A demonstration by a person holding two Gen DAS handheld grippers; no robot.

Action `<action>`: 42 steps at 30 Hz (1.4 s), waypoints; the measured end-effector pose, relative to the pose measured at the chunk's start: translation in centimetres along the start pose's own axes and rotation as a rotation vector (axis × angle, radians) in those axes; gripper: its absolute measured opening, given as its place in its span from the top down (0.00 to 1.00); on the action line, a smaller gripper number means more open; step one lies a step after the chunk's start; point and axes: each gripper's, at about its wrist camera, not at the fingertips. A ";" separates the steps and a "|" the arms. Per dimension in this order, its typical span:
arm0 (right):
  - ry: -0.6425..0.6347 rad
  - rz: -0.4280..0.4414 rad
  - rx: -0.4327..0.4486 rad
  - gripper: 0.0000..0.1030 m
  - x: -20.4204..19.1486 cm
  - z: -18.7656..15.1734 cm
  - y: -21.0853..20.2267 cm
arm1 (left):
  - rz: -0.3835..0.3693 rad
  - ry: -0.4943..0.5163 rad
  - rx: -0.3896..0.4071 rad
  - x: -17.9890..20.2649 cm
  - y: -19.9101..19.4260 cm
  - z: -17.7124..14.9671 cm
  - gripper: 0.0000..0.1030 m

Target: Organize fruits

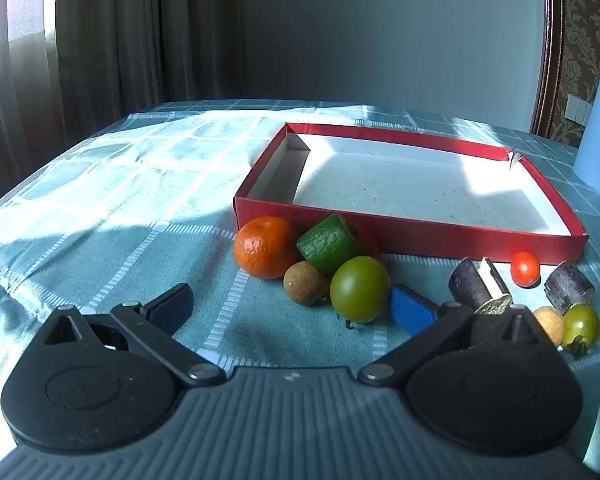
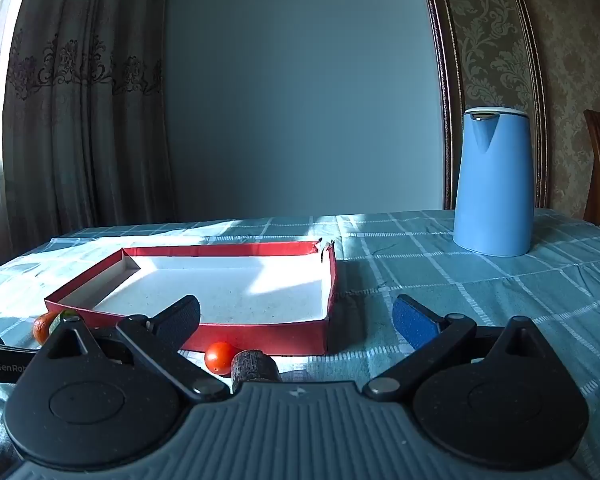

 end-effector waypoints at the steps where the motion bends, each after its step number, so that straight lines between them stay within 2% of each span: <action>1: 0.000 0.000 0.001 0.00 0.0 0.0 0.0 | 0.002 0.004 0.010 0.0 0.0 0.0 0.00; 12: -0.016 0.000 -0.006 0.00 0.6 -0.4 -0.2 | -0.004 0.002 0.012 0.1 0.3 -0.1 0.00; 15: -0.039 -0.004 -0.014 0.00 -0.6 -0.2 0.2 | -0.007 0.004 0.019 0.1 0.1 -0.2 0.00; 34: -0.029 0.006 -0.020 0.00 -0.5 -0.4 0.1 | -0.003 0.003 0.031 0.2 -0.4 -0.1 0.00; 42: -0.011 -0.008 -0.106 0.00 -0.3 -0.5 1.2 | -0.001 0.002 0.034 0.1 -0.5 0.1 0.00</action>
Point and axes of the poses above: each gripper's, at about its wrist camera, not at the fingertips, and y roughly the way its jaws point, x to its right, z to its top, and after that the axes turned 2 degrees about -y, right-handed
